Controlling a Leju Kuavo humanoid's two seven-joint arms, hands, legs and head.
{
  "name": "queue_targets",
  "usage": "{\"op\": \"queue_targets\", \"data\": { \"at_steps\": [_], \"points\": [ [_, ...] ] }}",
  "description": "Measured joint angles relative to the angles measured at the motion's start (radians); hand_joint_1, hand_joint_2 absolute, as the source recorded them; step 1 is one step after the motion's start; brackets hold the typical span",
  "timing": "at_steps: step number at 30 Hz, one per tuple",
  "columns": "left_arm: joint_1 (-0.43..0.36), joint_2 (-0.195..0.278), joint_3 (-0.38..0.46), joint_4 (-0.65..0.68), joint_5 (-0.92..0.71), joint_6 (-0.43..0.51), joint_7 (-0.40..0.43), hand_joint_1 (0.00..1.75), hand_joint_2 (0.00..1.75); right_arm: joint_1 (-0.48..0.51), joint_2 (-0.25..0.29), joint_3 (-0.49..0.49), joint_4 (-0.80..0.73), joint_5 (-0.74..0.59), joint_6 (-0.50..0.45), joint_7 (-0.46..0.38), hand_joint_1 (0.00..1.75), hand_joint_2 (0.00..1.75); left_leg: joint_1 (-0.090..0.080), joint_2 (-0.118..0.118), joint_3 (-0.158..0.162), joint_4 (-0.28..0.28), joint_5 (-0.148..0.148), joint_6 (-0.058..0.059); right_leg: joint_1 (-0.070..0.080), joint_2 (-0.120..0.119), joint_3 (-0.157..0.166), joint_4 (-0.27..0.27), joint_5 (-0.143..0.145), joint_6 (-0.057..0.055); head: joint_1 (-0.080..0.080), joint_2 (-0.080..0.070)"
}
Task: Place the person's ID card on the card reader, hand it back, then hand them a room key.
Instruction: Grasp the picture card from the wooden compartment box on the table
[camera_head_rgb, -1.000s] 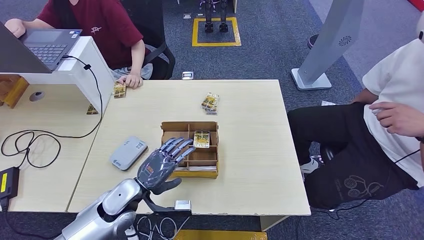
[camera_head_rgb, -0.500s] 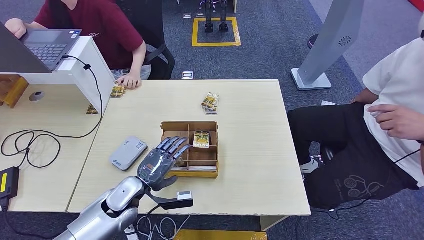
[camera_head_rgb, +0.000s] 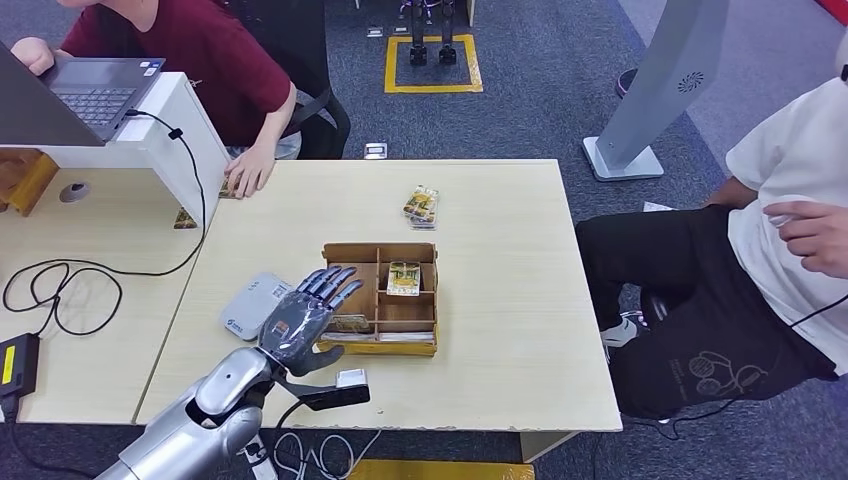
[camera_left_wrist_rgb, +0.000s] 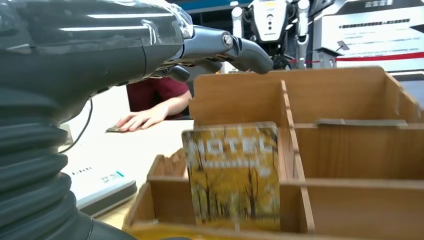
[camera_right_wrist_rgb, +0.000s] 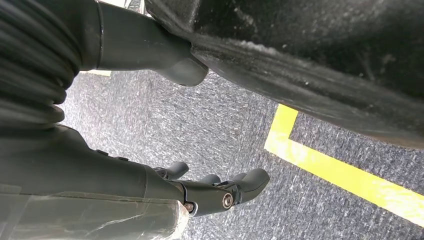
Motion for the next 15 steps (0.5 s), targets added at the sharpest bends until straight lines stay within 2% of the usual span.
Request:
{"op": "queue_targets", "data": {
  "at_steps": [9, 15],
  "points": [
    [0.005, 0.047, 0.014, -0.081, 0.043, -0.017, -0.019, 0.0, 1.75, 0.0, 0.0, 0.02, 0.0, -0.022, -0.001, -0.001, 0.0, 1.75, 0.0, 0.0, 0.0, 0.0, 0.0, 0.0, 0.0, 0.0, 0.0, 0.0, 0.0, 0.0, 0.0, 0.0],
    [0.006, 0.051, 0.014, -0.087, 0.049, -0.02, -0.023, 0.0, 1.75, 0.0, 0.0, 0.022, 0.0, -0.025, -0.001, -0.001, 0.0, 1.75, 0.0, 0.0, 0.0, 0.0, 0.0, 0.0, 0.0, 0.0, 0.0, 0.0, 0.0, 0.0, 0.0, 0.0]
  ]
}}
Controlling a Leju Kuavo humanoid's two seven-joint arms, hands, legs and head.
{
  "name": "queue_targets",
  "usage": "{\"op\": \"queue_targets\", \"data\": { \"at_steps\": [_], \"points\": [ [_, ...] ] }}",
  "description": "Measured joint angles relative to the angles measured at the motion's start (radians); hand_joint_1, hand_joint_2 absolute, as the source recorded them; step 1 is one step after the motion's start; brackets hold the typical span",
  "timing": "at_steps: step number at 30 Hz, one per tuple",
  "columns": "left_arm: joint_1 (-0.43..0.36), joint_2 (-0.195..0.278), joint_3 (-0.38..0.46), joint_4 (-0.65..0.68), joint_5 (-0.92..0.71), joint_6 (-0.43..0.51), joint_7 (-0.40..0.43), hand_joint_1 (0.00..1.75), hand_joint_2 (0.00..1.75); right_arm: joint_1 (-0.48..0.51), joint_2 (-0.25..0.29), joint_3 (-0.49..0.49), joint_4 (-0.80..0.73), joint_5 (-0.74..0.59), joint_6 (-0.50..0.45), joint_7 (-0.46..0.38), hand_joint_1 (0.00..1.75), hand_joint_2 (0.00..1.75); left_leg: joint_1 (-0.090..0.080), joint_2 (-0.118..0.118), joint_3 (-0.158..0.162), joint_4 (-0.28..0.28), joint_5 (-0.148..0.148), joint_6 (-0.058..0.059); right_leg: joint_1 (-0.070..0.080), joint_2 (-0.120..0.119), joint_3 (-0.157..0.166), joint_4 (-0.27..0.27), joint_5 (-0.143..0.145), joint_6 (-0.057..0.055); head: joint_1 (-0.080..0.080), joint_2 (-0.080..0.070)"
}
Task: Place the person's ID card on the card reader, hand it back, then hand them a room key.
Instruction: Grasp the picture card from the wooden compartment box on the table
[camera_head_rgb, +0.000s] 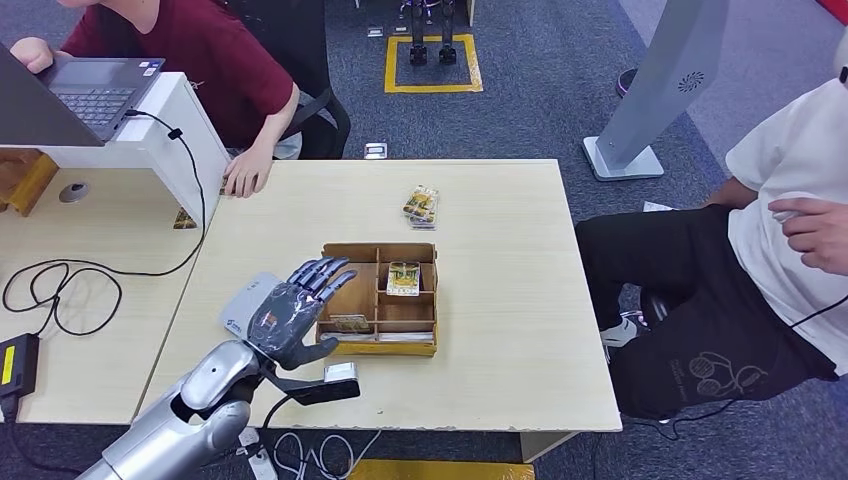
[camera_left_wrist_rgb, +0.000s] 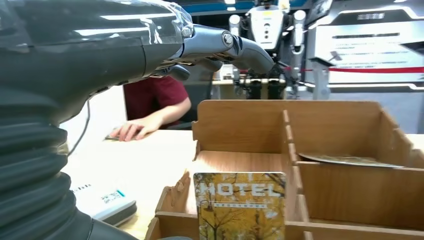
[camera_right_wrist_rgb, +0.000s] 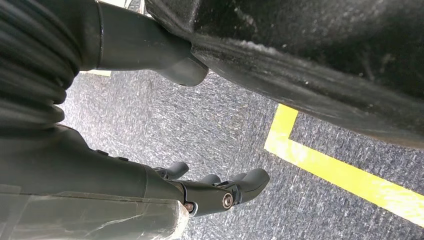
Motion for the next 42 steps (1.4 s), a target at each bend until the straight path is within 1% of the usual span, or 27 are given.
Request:
{"op": "queue_targets", "data": {
  "at_steps": [7, 11, 25, 42],
  "points": [
    [0.009, 0.015, 0.0, -0.04, 0.034, -0.036, -0.029, 0.0, 1.75, 0.0, 0.0, 0.016, 0.0, -0.02, 0.001, -0.003, 0.0, 1.75, 0.0, 0.0, 0.0, 0.0, 0.0, 0.0, 0.0, 0.0, 0.0, 0.0, 0.0, 0.0, 0.0, 0.0],
    [0.01, 0.016, -0.003, -0.046, 0.023, -0.042, -0.026, 0.0, 1.75, 0.0, 0.0, 0.034, 0.0, -0.029, 0.001, -0.005, 0.0, 1.75, 0.0, 0.0, 0.0, 0.0, 0.0, 0.0, 0.0, 0.0, 0.0, 0.0, 0.0, 0.0, 0.0, 0.0],
    [0.003, -0.011, -0.014, -0.027, 0.025, -0.048, -0.025, 0.0, 1.75, 0.0, 0.0, 0.06, 0.0, -0.053, 0.001, -0.008, 0.0, 1.75, 0.0, 0.0, 0.0, 0.0, 0.0, 0.0, 0.0, 0.0, 0.0, 0.0, 0.0, 0.0, 0.0, 0.0],
    [-0.028, -0.023, -0.042, 0.008, 0.036, -0.077, -0.02, 0.0, 1.75, 0.0, 0.0, 0.086, 0.0, -0.075, 0.002, -0.01, 0.0, 1.75, 0.0, 0.0, 0.0, 0.0, 0.0, 0.0, 0.0, 0.0, 0.0, 0.0, 0.0, 0.0, 0.0, 0.0]
  ]
}}
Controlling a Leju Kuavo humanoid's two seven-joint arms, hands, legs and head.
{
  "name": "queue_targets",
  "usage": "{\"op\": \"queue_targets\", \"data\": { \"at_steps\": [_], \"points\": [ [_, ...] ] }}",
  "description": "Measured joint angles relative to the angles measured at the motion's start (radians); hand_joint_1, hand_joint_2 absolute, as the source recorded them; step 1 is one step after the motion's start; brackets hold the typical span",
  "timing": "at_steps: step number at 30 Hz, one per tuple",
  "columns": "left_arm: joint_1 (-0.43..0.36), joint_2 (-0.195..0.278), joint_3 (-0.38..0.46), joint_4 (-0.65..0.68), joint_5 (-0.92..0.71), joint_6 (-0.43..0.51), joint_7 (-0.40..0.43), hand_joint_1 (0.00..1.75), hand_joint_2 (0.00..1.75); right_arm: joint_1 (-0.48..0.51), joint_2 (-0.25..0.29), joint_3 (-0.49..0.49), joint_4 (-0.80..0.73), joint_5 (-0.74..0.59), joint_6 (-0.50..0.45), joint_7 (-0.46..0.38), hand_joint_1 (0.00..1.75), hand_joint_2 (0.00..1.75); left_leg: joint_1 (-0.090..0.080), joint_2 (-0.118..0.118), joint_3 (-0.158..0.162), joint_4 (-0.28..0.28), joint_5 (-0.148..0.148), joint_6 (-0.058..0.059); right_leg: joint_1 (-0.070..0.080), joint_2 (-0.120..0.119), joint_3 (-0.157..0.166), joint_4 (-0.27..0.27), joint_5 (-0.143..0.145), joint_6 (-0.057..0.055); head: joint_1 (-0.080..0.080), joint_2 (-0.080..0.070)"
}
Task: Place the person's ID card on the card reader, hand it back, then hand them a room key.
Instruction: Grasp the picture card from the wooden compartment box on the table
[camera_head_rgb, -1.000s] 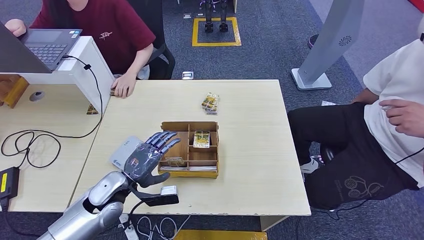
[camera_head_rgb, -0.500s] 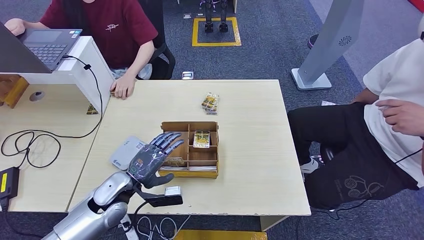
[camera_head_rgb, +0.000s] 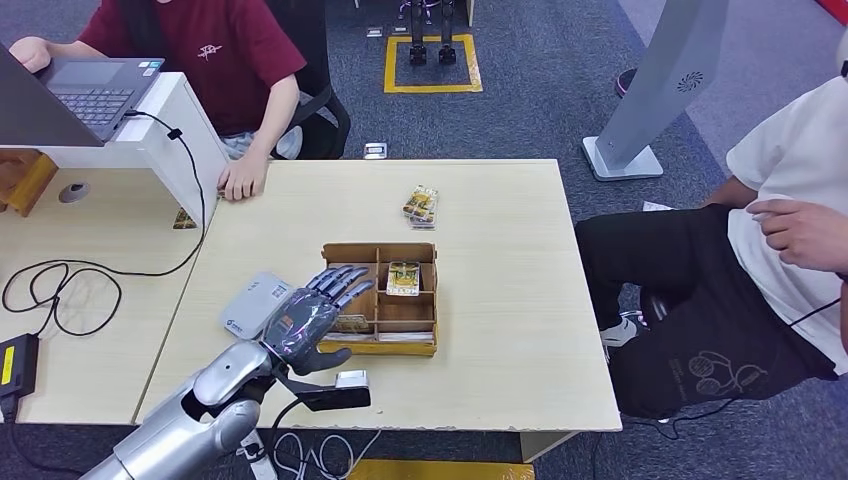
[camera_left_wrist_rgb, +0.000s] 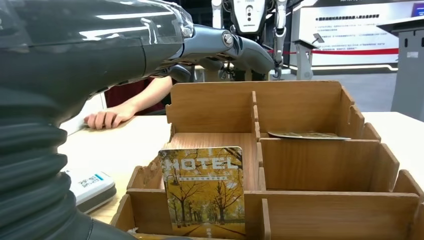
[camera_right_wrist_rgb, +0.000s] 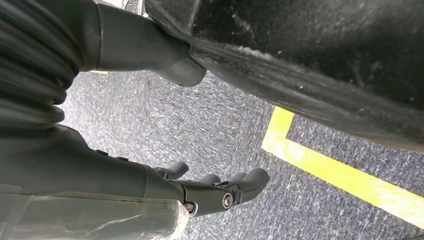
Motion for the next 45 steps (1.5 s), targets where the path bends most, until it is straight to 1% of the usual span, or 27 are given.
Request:
{"op": "queue_targets", "data": {
  "at_steps": [17, 18, 21, 22, 26, 34, 45],
  "points": [
    [-0.014, -0.004, -0.014, 0.02, 0.013, -0.016, 0.002, 0.0, 1.75, -0.001, 0.0, 0.033, 0.0, -0.024, 0.0, 0.0, 0.0, 1.75, 0.0, 0.0, 0.0, 0.0, 0.0, 0.0, 0.0, 0.0, 0.0, 0.0, 0.0, 0.0, 0.0, 0.0],
    [-0.015, -0.004, -0.015, 0.021, 0.013, -0.016, 0.002, 0.27, 1.75, -0.001, 0.0, 0.034, 0.0, -0.024, 0.0, 0.0, 0.0, 1.75, 0.0, 0.0, 0.0, 0.0, 0.0, 0.0, 0.0, 0.0, 0.0, 0.0, 0.0, 0.0, 0.0, 0.0],
    [-0.015, -0.003, -0.016, 0.022, 0.017, -0.019, 0.002, 1.56, 1.75, -0.001, 0.0, 0.035, 0.0, -0.024, 0.0, 0.0, 0.0, 1.75, 0.0, 0.0, 0.0, 0.0, 0.0, 0.0, 0.0, 0.0, 0.0, 0.0, 0.0, 0.0, 0.0, 0.0],
    [-0.016, -0.003, -0.016, 0.022, 0.021, -0.022, 0.002, 1.73, 1.75, -0.001, 0.0, 0.036, 0.0, -0.024, 0.0, 0.0, 0.0, 1.75, 0.0, 0.0, 0.0, 0.0, 0.0, 0.0, 0.0, 0.0, 0.0, 0.0, 0.0, 0.0, 0.0, 0.0],
    [-0.016, 0.003, -0.016, 0.022, 0.043, -0.029, -0.002, 1.75, 1.75, -0.001, 0.0, 0.04, 0.0, -0.031, 0.0, -0.002, 0.0, 1.75, 0.0, 0.0, 0.0, 0.0, 0.0, 0.0, 0.0, 0.0, 0.0, 0.0, 0.0, 0.0, 0.0, 0.0],
    [-0.008, 0.032, -0.016, 0.022, 0.073, -0.032, -0.017, 1.75, 1.75, -0.001, -0.001, 0.056, 0.0, -0.047, 0.0, -0.007, 0.0, 1.75, 0.0, 0.0, 0.0, 0.0, 0.0, 0.0, 0.0, 0.0, 0.0, 0.0, 0.0, 0.0, 0.0, 0.0],
    [-0.003, 0.048, -0.016, 0.016, 0.084, -0.039, -0.031, 1.75, 1.75, -0.001, -0.001, 0.065, 0.0, -0.066, 0.003, -0.014, 0.0, 1.75, 0.0, 0.0, 0.0, 0.0, 0.0, 0.0, 0.0, 0.0, 0.0, 0.0, 0.0, 0.0, 0.0, 0.0]
  ]
}}
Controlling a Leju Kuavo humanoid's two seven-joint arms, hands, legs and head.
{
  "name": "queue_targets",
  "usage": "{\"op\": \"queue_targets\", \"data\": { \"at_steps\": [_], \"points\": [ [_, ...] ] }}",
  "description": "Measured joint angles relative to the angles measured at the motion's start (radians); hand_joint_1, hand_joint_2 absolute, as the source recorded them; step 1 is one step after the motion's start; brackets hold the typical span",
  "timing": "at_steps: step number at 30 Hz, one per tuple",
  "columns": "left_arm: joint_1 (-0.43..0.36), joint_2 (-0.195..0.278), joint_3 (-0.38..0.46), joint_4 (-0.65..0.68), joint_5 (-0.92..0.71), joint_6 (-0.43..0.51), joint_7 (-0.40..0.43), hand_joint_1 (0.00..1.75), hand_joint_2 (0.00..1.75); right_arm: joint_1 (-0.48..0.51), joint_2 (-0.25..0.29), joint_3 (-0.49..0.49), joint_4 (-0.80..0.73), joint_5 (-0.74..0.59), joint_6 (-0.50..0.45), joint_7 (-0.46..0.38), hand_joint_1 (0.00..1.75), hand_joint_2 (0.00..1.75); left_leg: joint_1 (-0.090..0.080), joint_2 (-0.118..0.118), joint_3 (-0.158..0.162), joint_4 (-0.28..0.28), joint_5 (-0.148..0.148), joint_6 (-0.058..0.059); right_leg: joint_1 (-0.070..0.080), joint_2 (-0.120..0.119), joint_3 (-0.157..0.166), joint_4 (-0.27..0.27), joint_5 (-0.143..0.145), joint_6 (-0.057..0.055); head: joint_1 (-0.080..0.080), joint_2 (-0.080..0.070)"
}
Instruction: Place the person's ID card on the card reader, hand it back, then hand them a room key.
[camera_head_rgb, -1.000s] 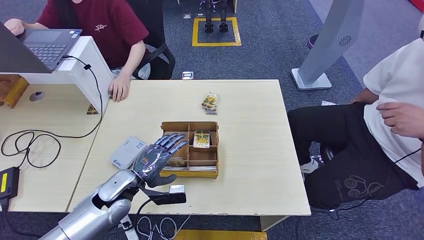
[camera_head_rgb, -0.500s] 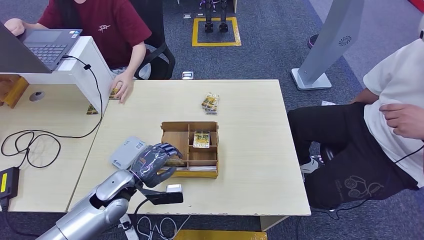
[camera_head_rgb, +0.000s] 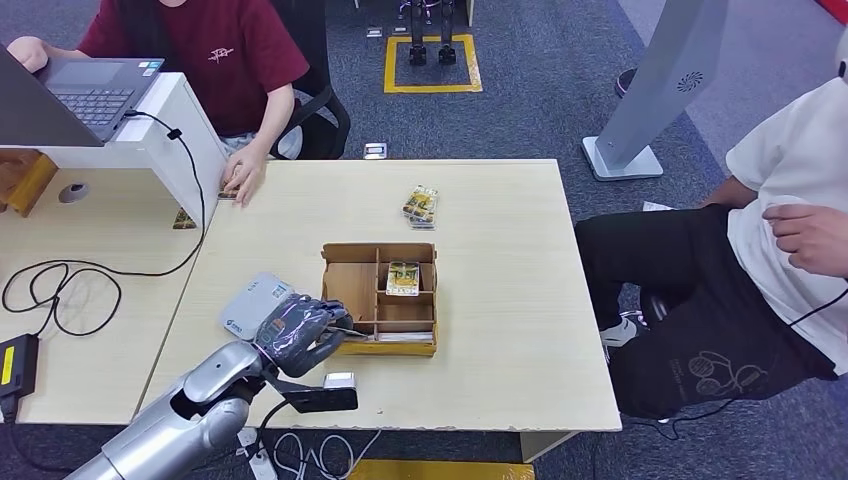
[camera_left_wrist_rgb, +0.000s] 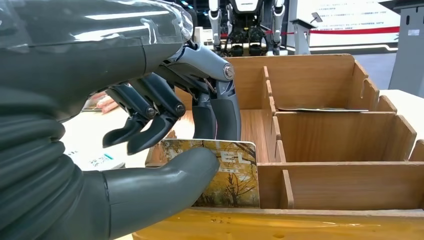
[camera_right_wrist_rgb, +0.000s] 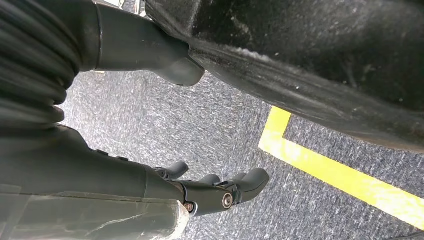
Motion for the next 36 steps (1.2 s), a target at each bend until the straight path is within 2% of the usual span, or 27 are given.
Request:
{"op": "queue_targets", "data": {
  "at_steps": [10, 14, 19, 22, 36],
  "points": [
    [0.006, 0.021, 0.008, -0.035, 0.044, 0.01, -0.023, 1.75, 1.75, 0.0, 0.0, 0.021, 0.0, -0.016, 0.0, 0.0, 0.0, 1.75, 0.0, 0.0, 0.0, 0.0, 0.0, 0.0, 0.0, 0.0, 0.0, 0.0, 0.0, 0.0, 0.0, 0.0],
    [-0.001, 0.066, 0.044, -0.102, 0.112, 0.003, -0.03, 1.75, 1.75, 0.001, 0.0, 0.028, 0.001, -0.031, 0.0, -0.003, 0.0, 1.75, 0.0, 0.0, 0.0, 0.0, 0.0, 0.0, 0.0, 0.001, 0.0, 0.0, 0.0, 0.0, 0.0, 0.0],
    [-0.017, 0.146, 0.145, -0.19, 0.181, -0.032, -0.027, 1.75, 1.75, 0.001, 0.0, 0.046, 0.003, -0.046, -0.001, -0.003, 0.0, 1.75, 0.001, 0.001, 0.0, 0.0, 0.0, 0.0, 0.001, 0.001, 0.0, 0.001, 0.0, 0.0, 0.0, 0.0],
    [-0.019, 0.173, 0.192, -0.224, 0.191, -0.048, -0.031, 1.75, 1.75, 0.0, 0.0, 0.052, 0.003, -0.05, -0.001, -0.003, 0.0, 1.75, 0.001, 0.0, 0.0, 0.0, 0.0, 0.0, 0.0, 0.001, 0.0, 0.001, 0.0, 0.0, 0.0, 0.0],
    [-0.017, 0.214, 0.257, -0.269, 0.208, -0.047, -0.024, 1.75, 1.75, 0.0, 0.0, 0.072, 0.003, -0.057, -0.002, 0.0, 0.0, 1.75, 0.001, 0.001, 0.0, 0.0, 0.0, 0.0, 0.0, 0.001, 0.0, 0.001, 0.0, 0.0, 0.0, 0.0]
  ]
}}
